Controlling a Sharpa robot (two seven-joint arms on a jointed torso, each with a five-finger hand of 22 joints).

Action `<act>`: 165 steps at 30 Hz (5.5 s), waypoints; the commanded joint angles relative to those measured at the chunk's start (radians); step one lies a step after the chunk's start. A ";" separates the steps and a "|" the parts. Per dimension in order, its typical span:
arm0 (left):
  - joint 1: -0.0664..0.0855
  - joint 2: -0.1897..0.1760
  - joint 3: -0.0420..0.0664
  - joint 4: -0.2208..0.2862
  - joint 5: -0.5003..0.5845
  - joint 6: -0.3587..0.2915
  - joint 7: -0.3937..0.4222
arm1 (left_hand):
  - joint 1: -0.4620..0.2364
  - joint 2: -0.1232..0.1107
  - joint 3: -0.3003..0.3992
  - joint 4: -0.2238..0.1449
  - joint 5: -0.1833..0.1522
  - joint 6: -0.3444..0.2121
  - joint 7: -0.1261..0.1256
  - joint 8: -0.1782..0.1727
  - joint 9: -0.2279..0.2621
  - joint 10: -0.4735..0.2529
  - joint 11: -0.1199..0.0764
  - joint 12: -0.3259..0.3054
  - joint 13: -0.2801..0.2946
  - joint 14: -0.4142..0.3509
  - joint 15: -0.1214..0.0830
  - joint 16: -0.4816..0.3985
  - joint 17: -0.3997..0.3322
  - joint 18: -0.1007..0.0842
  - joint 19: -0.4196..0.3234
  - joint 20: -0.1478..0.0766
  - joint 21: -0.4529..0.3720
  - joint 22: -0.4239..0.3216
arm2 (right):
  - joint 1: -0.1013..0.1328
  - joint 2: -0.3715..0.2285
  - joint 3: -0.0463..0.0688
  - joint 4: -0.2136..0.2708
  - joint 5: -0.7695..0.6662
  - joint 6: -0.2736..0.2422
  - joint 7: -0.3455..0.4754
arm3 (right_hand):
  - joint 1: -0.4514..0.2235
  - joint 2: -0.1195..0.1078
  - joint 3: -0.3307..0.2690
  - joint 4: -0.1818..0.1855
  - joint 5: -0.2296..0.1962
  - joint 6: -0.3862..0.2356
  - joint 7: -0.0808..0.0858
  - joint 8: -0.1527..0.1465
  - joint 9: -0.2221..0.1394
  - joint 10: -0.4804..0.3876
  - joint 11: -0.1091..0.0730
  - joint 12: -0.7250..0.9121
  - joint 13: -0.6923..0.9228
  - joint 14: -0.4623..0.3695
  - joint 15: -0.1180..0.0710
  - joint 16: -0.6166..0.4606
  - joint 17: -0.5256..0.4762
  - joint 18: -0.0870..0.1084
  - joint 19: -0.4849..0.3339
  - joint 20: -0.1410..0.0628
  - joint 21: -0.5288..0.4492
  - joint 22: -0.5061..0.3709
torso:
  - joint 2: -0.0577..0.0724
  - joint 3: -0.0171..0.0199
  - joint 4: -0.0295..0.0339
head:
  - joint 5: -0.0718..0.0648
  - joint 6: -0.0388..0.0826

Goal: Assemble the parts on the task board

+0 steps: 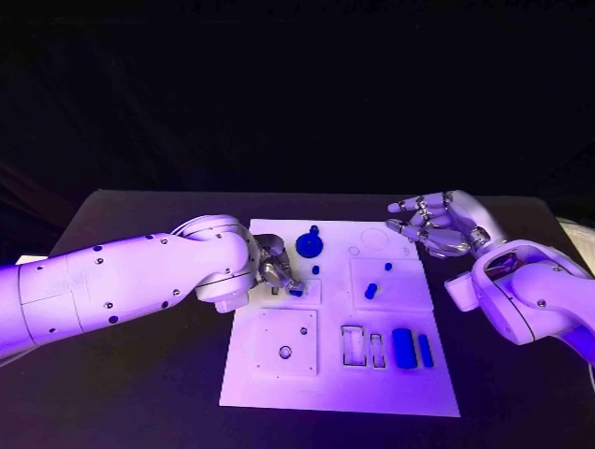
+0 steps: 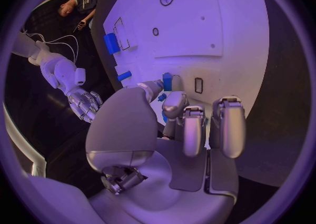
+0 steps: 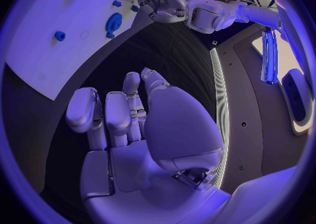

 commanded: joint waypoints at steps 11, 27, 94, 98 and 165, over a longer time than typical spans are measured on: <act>-0.001 -0.007 0.000 0.008 -0.068 -0.031 -0.021 | -0.012 0.002 0.185 -0.168 0.004 0.007 -0.003 0.010 0.006 0.009 -0.003 0.004 0.007 0.103 0.001 0.003 0.263 -0.008 0.030 0.000 0.009 0.140 | -0.001 0.005 -0.001 -0.002 0.006 -0.003 0.013 | 0.010 0.001 0.000 0.004 0.007 -0.006 0.004 0.006 0.001 -0.005 0.000 -0.002 -0.001 0.003 -0.007 -0.006 -0.001 0.017 -0.008 0.001 -0.005 -0.001 | 0.000 0.0000 0.0000 | 0.003 -0.006; -0.005 -0.007 0.000 0.005 -0.074 -0.034 -0.010 | -0.020 0.000 0.197 -0.172 0.004 0.008 -0.004 0.015 0.012 0.014 -0.004 0.011 0.013 0.103 0.000 0.003 0.263 -0.010 0.035 -0.001 0.014 0.148 | -0.002 0.009 -0.001 -0.005 0.006 0.004 0.010 | 0.009 0.003 0.000 0.006 0.008 -0.006 0.004 0.006 0.001 -0.005 0.000 -0.004 -0.003 0.003 -0.007 -0.007 -0.002 0.018 -0.009 0.001 -0.006 -0.003 | 0.000 -0.0001 0.0003 | 0.005 -0.008; -0.011 0.037 0.001 -0.046 0.011 0.093 -0.043 | -0.179 0.005 0.193 -0.134 0.012 0.043 -0.031 0.065 0.049 0.036 -0.024 0.036 0.033 0.103 -0.015 0.003 0.263 -0.012 0.040 -0.014 0.016 0.158 | -0.001 0.008 -0.001 -0.008 0.020 0.026 -0.002 | 0.004 0.006 -0.001 0.014 0.011 -0.005 0.004 0.007 0.002 -0.006 0.001 -0.006 -0.009 0.002 -0.006 -0.012 -0.004 0.019 -0.011 0.001 -0.011 -0.008 | -0.001 0.0020 -0.0007 | 0.009 -0.022; -0.011 0.040 0.001 -0.053 0.013 0.098 -0.046 | -0.187 0.004 0.186 -0.133 0.012 0.047 -0.033 0.067 0.049 0.040 -0.026 0.042 0.039 0.103 -0.015 0.003 0.263 -0.012 0.041 -0.015 0.017 0.159 | -0.001 0.007 -0.001 -0.008 0.019 0.027 -0.003 | 0.004 0.006 -0.001 0.014 0.011 -0.005 0.004 0.007 0.002 -0.006 0.001 -0.006 -0.009 0.002 -0.006 -0.012 -0.004 0.019 -0.011 0.001 -0.011 -0.008 | 0.000 0.0017 0.0000 | 0.009 -0.023; -0.011 0.048 0.001 -0.088 -0.038 0.106 -0.053 | -0.282 0.021 -0.273 0.033 0.006 0.098 -0.046 0.073 0.015 0.064 -0.036 0.063 0.066 0.103 -0.024 0.003 0.263 -0.020 0.062 -0.025 0.032 0.193 | -0.001 0.006 -0.001 -0.005 0.022 0.052 -0.011 | -0.008 0.002 -0.010 0.030 0.039 -0.006 0.003 0.008 0.003 -0.013 0.001 -0.017 -0.028 0.000 -0.007 -0.029 -0.018 0.022 -0.020 0.001 -0.027 -0.026 | -0.001 0.0004 -0.0006 | 0.008 -0.033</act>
